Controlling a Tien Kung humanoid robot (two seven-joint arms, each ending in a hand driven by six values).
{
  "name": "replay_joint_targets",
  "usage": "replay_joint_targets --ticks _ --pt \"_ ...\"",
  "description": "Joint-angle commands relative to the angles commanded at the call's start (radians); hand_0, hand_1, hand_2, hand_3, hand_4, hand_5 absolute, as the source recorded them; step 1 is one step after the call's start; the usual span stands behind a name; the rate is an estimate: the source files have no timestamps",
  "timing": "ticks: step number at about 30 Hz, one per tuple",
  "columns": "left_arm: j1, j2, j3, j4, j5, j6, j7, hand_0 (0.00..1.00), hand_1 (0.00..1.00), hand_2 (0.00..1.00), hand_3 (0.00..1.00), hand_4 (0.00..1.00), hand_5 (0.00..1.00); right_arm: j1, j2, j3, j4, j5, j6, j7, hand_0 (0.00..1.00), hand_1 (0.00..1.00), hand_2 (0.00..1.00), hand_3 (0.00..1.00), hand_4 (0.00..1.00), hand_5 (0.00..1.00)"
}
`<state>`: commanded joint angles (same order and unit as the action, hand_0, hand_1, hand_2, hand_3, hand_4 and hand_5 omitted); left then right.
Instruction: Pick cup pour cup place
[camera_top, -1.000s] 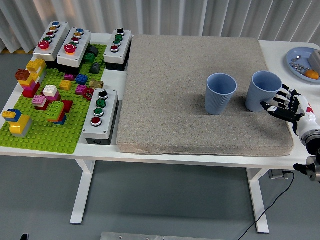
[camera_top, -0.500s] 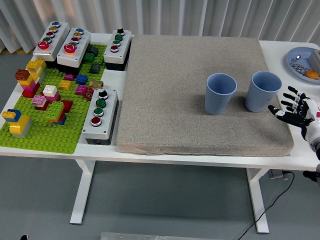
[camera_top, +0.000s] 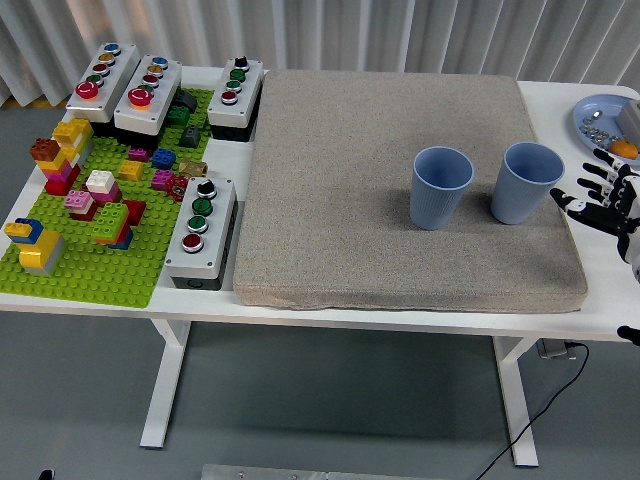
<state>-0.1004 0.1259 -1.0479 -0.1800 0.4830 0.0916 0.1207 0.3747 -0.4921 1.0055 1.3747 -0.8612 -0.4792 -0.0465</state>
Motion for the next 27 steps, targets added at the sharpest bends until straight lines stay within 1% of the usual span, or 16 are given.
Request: replay_joint_targets --ticks 11,17,19,20,21,23,25,27 --pt "0.0 0.002 -0.005 0.0 0.007 0.001 0.002 0.705 0.663 0.731 0.669 0.477 0.974 0.064 -0.005 0.075 0.039 -0.034 -0.007 -0.009 0.928 0.798 0.845 0.914 0.86 0.277" --pt "-0.001 0.002 -0.005 0.0 0.009 0.0 0.003 0.705 0.663 0.731 0.668 0.476 0.975 0.084 0.013 0.106 0.042 -0.042 -0.007 -0.005 0.929 0.798 0.844 0.913 0.859 0.277" --pt "-0.001 0.002 -0.005 0.0 0.01 0.0 0.002 0.705 0.663 0.731 0.668 0.476 0.975 0.089 0.027 0.118 0.029 -0.034 -0.011 0.009 0.929 0.798 0.844 0.913 0.859 0.277" --pt "-0.001 0.001 -0.005 0.0 0.009 0.0 0.002 0.705 0.663 0.731 0.668 0.476 0.975 0.093 0.039 0.126 0.018 -0.018 -0.014 0.028 0.929 0.798 0.844 0.913 0.859 0.277" --pt "-0.001 0.001 -0.004 0.0 0.009 0.0 0.002 0.705 0.661 0.731 0.669 0.474 0.972 0.095 0.044 0.13 0.012 -0.009 -0.015 0.039 0.895 0.764 0.773 0.83 0.848 0.294" --pt "0.0 0.0 -0.003 0.0 0.007 0.001 0.002 0.705 0.661 0.731 0.669 0.474 0.972 0.117 0.093 0.177 -0.024 0.04 -0.035 0.1 0.895 0.764 0.773 0.83 0.848 0.294" --pt "0.0 -0.001 -0.001 0.0 0.006 0.001 0.002 0.705 0.661 0.731 0.669 0.474 0.972 0.128 0.117 0.202 -0.039 0.055 -0.041 0.126 0.895 0.764 0.773 0.83 0.848 0.294" --pt "0.001 -0.001 0.002 0.0 0.002 0.001 0.002 0.706 0.662 0.731 0.669 0.474 0.972 0.151 0.151 0.241 -0.061 0.07 -0.044 0.15 0.893 0.759 0.771 0.828 0.845 0.297"
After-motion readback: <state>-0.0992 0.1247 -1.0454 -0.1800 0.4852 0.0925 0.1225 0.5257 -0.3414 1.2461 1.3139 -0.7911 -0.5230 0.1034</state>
